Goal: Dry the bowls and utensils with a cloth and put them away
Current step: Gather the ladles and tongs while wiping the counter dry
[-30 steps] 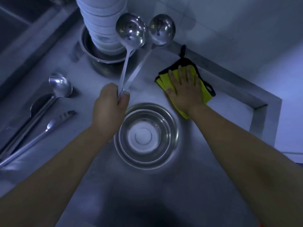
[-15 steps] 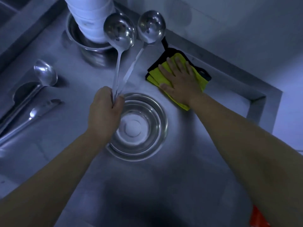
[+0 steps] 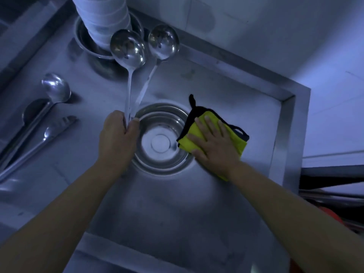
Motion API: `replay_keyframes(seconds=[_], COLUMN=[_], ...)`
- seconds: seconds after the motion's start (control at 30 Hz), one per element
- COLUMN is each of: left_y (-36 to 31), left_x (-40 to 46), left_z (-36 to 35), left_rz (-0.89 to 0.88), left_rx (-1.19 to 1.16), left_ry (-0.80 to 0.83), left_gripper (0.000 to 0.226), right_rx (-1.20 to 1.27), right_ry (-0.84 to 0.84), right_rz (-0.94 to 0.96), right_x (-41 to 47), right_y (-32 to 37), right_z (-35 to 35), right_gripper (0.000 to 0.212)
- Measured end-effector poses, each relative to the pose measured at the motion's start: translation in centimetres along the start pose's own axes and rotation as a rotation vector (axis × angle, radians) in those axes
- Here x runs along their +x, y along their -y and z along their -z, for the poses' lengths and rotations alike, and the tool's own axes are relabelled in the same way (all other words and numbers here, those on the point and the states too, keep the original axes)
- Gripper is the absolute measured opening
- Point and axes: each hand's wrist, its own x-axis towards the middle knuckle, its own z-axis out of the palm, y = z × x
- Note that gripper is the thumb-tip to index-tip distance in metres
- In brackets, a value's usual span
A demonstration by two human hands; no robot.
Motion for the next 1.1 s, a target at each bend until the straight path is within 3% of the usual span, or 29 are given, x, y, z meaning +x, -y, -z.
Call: replay_keyframes(seconds=[0.33, 0.6, 0.77, 0.93, 1.1], left_y=[5.2, 6.6, 6.5, 4.5, 2.1], left_x=[-2.4, -3.1, -3.3, -4.4, -4.9], left_z=[6.9, 8.9, 8.8, 6.0, 2.1], left_rz=[0.035, -0.080, -0.136, -0.135, -0.109], left_rx=[-0.035, -0.056, -0.009, 0.015, 0.019], left_ry=[0.049, 0.053, 0.074, 0.123, 0.129], left_gripper=[0.030, 0.040, 0.037, 0.028, 0.029], right_rx=[0.112, 0.157, 0.166, 0.153, 0.094], right_ry=[0.020, 0.004, 0.027, 0.086, 0.104], right_rz=[-0.351, -0.196, 0.029, -0.045, -0.138], right_x=[-7.1, -1.8, -7.8, -13.2, -12.2], right_y=[16.5, 25.6, 24.1, 17.5, 8.0], right_z=[-0.5, -0.8, -1.3, -1.0, -0.3], right_gripper=[0.062, 0.059, 0.055, 0.054, 0.058])
